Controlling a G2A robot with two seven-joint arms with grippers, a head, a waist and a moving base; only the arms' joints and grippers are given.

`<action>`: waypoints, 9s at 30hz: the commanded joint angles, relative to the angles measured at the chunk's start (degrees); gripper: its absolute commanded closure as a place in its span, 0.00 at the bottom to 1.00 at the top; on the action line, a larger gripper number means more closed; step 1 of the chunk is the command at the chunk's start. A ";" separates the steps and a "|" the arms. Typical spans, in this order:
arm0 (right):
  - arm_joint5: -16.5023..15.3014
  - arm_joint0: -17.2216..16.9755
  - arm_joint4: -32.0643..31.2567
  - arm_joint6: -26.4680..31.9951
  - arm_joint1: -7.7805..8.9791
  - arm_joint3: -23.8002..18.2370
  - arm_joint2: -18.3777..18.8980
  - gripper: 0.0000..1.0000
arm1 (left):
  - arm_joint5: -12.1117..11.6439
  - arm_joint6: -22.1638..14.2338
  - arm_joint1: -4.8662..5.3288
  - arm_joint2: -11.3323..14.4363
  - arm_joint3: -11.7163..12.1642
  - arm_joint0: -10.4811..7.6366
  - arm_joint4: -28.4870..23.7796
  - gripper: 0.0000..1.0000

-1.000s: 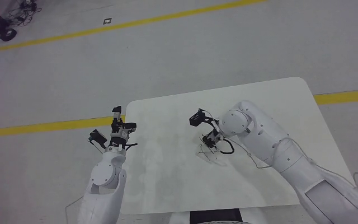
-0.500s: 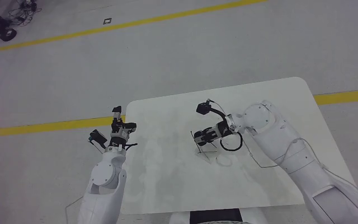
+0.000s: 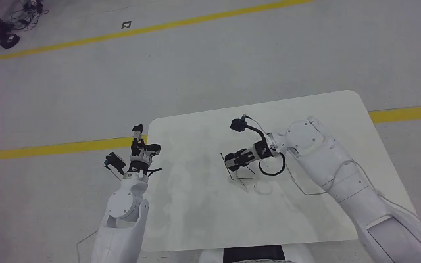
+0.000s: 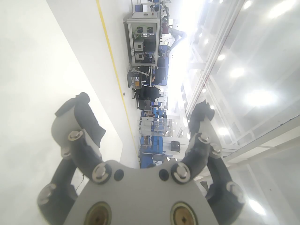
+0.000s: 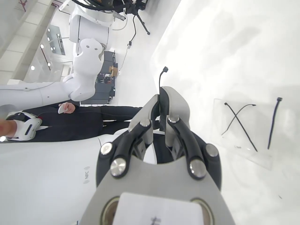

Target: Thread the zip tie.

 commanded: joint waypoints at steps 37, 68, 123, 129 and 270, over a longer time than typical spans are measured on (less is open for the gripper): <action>5.68 4.27 20.15 -5.46 -2.25 10.11 -3.46 1.00 | 0.00 0.00 0.00 0.00 0.00 0.00 0.00 0.00; 9.96 4.47 20.19 -20.51 -4.07 6.93 -6.84 1.00 | -15.82 -34.63 1.90 -1.65 11.86 -4.17 3.18 0.00; 33.00 -1.18 15.39 -60.22 -10.62 -0.05 -16.86 1.00 | -17.18 -35.60 1.47 2.40 12.32 -4.00 -2.76 0.00; 33.29 -1.86 13.18 -60.02 -10.55 -1.04 -17.03 1.00 | -16.01 -34.57 1.36 3.30 12.29 -4.28 -3.29 0.00; 26.41 3.65 41.80 -10.07 -14.67 25.78 -5.36 0.00 | 3.07 -76.38 7.08 -6.60 23.91 -5.81 -19.63 1.00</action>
